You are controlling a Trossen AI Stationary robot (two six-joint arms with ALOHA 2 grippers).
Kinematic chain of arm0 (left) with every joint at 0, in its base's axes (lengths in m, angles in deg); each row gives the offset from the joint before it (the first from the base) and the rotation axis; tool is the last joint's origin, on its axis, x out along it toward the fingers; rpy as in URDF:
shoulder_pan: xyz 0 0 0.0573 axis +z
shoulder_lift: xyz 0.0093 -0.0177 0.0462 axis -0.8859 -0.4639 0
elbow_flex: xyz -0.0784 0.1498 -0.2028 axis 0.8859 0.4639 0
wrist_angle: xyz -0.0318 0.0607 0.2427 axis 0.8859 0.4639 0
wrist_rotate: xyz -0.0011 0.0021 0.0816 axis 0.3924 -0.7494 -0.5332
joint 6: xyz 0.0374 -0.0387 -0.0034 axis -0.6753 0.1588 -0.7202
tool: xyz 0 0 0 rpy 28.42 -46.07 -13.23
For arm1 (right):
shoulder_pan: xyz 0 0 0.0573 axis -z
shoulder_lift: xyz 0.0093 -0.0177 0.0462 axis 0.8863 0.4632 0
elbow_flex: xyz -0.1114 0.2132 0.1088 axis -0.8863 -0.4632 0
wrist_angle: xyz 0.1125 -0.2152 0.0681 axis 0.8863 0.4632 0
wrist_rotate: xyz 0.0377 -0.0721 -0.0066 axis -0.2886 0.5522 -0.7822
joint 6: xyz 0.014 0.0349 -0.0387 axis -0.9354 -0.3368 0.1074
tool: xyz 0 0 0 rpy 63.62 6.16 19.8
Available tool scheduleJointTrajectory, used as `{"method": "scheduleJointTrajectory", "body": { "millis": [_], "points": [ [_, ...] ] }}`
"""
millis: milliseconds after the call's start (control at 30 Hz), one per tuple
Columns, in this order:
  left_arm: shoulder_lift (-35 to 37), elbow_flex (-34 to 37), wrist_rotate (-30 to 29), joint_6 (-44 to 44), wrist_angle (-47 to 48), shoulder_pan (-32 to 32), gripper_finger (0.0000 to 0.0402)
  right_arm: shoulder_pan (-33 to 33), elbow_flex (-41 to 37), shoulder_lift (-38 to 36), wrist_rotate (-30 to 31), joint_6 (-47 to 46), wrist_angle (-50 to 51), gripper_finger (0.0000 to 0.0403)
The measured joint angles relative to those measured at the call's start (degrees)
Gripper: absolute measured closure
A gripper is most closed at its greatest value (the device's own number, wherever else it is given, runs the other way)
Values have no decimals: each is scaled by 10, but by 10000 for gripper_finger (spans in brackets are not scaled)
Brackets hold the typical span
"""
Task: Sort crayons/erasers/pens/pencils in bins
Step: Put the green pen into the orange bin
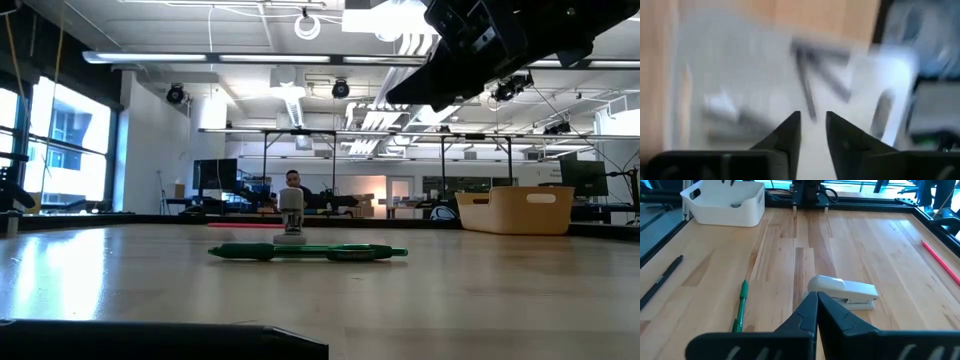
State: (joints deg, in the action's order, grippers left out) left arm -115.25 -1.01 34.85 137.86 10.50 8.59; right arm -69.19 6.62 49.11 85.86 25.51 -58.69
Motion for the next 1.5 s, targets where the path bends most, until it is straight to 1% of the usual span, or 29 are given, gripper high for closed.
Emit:
{"method": "scheduleJointTrajectory", "body": {
  "millis": [100, 200, 300, 367, 433, 533, 633, 700, 800, 867, 933, 1033, 1133, 1233, 1333, 1400, 1500],
  "points": [
    [33, -3, -75, -60, -24, 27, 358, 0, 0, 0, 0, 0, -6, 403],
    [66, 6, -133, -157, -68, 67, 392, 0, 0, 0, 0, 0, -22, 403],
    [100, 42, -169, -262, -159, 120, 396, 0, 0, 0, 0, 0, -38, 403],
    [118, 81, -174, -331, -246, 159, 396, -1, 1, 0, 0, -1, -47, 403],
    [130, 129, -162, -396, -349, 198, 400, -4, 1, 0, 1, -16, -54, 403],
    [135, 210, -140, -472, -532, 257, 400, -18, 3, 0, 2, -30, -64, 403],
    [127, 286, -124, -521, -693, 315, 401, -41, 20, 5, 27, -50, -56, 403],
    [120, 330, -125, -547, -787, 351, 401, -57, 37, 15, 44, -63, -33, 403],
    [111, 379, -129, -581, -904, 396, 401, -77, 77, 45, 61, -93, 17, 403],
    [109, 404, -135, -604, -951, 421, 401, -89, 111, 74, 62, -113, 51, 403],
    [109, 419, -146, -628, -991, 443, 401, -99, 146, 107, 62, -136, 92, 403],
    [113, 423, -165, -651, -992, 471, 401, -110, 206, 155, 62, -187, 159, 402],
    [114, 423, -175, -666, -1008, 495, 401, -120, 270, 202, 62, -236, 244, 392],
    [114, 423, -155, -685, -1002, 518, 401, -127, 331, 250, 62, -269, 318, 366],
    [114, 422, -127, -687, -994, 536, 401, -129, 386, 295, 48, -290, 388, 330],
    [113, 422, -122, -674, -990, 542, 401, -129, 417, 321, 39, -300, 434, 304],
    [113, 422, -126, -671, -973, 546, 401, -126, 456, 358, 24, -300, 469, 273]
  ]
}}
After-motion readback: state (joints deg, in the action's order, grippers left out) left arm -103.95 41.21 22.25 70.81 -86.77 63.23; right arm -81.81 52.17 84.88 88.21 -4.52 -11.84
